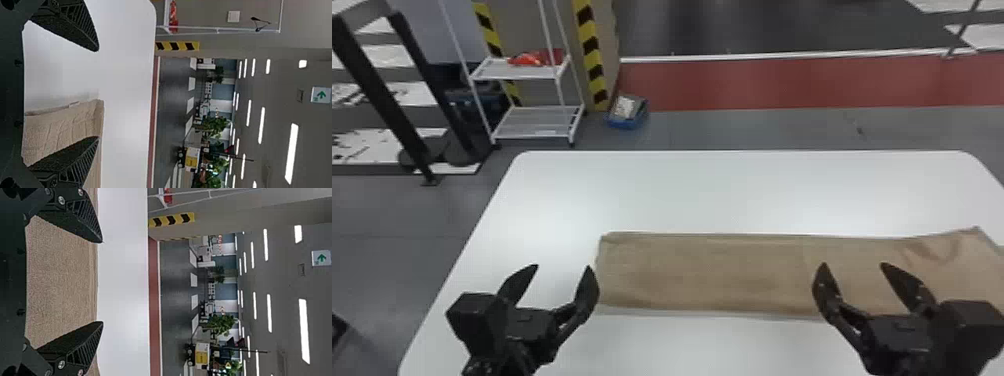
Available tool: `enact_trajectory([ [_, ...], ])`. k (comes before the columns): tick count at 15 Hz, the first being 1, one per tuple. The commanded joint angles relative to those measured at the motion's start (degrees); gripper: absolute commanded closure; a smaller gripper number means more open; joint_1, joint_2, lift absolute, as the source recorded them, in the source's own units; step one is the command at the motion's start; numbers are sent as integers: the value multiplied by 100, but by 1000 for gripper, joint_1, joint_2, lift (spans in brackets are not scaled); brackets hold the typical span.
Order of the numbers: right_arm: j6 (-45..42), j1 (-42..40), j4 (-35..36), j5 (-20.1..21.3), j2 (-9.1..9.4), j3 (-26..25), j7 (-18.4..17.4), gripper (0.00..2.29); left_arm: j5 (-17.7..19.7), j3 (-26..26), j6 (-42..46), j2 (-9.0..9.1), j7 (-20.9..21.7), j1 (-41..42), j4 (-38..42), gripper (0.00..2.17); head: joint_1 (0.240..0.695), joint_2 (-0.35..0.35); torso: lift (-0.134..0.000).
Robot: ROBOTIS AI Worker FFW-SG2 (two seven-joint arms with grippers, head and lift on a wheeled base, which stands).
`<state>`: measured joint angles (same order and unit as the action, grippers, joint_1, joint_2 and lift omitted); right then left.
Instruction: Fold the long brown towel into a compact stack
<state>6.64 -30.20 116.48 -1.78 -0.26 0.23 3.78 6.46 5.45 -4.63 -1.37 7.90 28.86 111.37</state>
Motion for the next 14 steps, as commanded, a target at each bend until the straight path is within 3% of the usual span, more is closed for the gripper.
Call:
enact_trajectory([
  [1, 0, 14, -47, -16, 31, -23, 0, 157, -4, -79, -728, 14, 63, -293, 7, 80, 695, 62, -92],
  [9, -18, 128, -223, -51, 31, -5, 0, 157, 66, -79, -3576, 23, 160, -1330, -54, 80, 695, 16, -92],
  [14, -18, 181, -310, -59, 31, 3, 0, 157, 101, -62, -3963, 23, 203, -1497, -248, 93, 695, 14, -92],
])
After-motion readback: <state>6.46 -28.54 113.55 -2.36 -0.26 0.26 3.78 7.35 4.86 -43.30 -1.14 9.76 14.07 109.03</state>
